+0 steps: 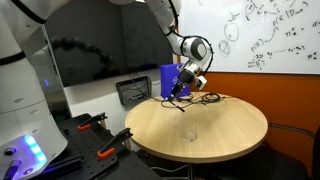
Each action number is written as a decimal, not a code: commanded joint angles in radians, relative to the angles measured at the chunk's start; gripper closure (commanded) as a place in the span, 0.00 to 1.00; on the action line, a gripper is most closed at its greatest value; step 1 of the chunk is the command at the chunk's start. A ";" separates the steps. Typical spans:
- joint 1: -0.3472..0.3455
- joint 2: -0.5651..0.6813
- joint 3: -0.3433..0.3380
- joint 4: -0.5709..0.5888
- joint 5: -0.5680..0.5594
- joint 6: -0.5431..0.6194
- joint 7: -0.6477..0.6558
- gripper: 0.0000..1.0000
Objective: Put the black pen in the glass cup
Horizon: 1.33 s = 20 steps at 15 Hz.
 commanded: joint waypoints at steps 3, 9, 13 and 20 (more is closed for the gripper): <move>0.008 0.072 -0.043 0.117 0.052 -0.150 -0.119 0.97; 0.002 0.169 -0.061 0.219 0.078 -0.205 -0.197 0.97; -0.001 0.208 -0.074 0.264 0.097 -0.193 -0.178 0.97; 0.012 0.209 -0.099 0.292 0.076 -0.167 -0.163 0.79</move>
